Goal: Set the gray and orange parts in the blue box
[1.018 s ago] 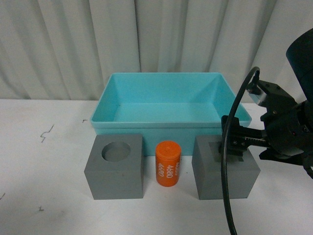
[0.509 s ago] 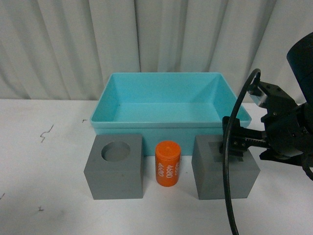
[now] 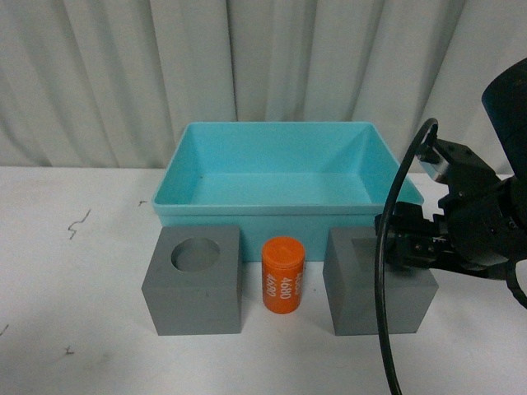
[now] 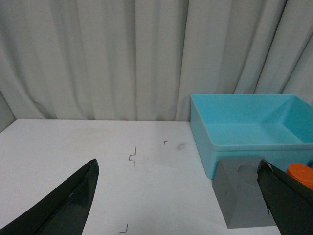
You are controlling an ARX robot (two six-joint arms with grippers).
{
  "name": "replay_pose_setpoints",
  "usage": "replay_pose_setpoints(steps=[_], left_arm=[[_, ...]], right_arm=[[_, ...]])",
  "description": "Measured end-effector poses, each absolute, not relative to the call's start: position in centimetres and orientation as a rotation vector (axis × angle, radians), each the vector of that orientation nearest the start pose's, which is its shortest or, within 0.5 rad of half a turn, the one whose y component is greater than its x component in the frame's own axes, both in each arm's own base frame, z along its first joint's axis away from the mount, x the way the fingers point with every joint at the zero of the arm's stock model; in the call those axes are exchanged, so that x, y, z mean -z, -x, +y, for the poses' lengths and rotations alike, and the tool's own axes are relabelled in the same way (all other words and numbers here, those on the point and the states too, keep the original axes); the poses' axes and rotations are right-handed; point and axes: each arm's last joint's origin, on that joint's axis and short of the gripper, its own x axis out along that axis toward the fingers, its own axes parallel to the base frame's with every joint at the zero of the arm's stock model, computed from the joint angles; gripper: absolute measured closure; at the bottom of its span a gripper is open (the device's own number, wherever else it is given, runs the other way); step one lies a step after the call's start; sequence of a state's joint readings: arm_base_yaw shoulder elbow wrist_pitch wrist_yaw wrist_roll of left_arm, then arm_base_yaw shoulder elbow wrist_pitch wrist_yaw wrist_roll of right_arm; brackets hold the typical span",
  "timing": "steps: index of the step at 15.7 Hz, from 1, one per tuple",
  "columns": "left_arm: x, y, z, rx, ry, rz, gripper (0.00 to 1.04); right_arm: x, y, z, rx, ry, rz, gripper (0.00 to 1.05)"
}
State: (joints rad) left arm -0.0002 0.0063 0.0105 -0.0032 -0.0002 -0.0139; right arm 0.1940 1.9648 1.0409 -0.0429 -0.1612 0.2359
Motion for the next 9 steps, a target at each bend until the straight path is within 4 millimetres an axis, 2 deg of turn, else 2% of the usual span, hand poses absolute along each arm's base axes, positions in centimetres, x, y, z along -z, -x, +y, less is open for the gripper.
replay_pose_setpoints(steps=[1, 3, 4, 7, 9], left_arm=[[-16.6, -9.7, 0.0, 0.000, 0.014, -0.001, 0.07], [-16.6, -9.7, 0.0, 0.000, 0.014, -0.001, 0.07], [-16.6, -9.7, 0.0, 0.000, 0.014, -0.001, 0.07], [-16.6, -9.7, 0.0, 0.000, 0.014, -0.001, 0.07], [-16.6, -9.7, 0.0, 0.000, 0.014, -0.001, 0.07]], right_arm=[[-11.4, -36.2, 7.7, -0.207, -0.195, 1.002, 0.85], [-18.6, -33.8, 8.0, -0.296, -0.190, 0.890, 0.86], [-20.2, -33.7, 7.9, -0.305, -0.184, 0.856, 0.86], [-22.7, -35.7, 7.1, -0.292, -0.186, 0.789, 0.86], [-23.2, -37.5, 6.4, -0.272, -0.194, 0.781, 0.86]])
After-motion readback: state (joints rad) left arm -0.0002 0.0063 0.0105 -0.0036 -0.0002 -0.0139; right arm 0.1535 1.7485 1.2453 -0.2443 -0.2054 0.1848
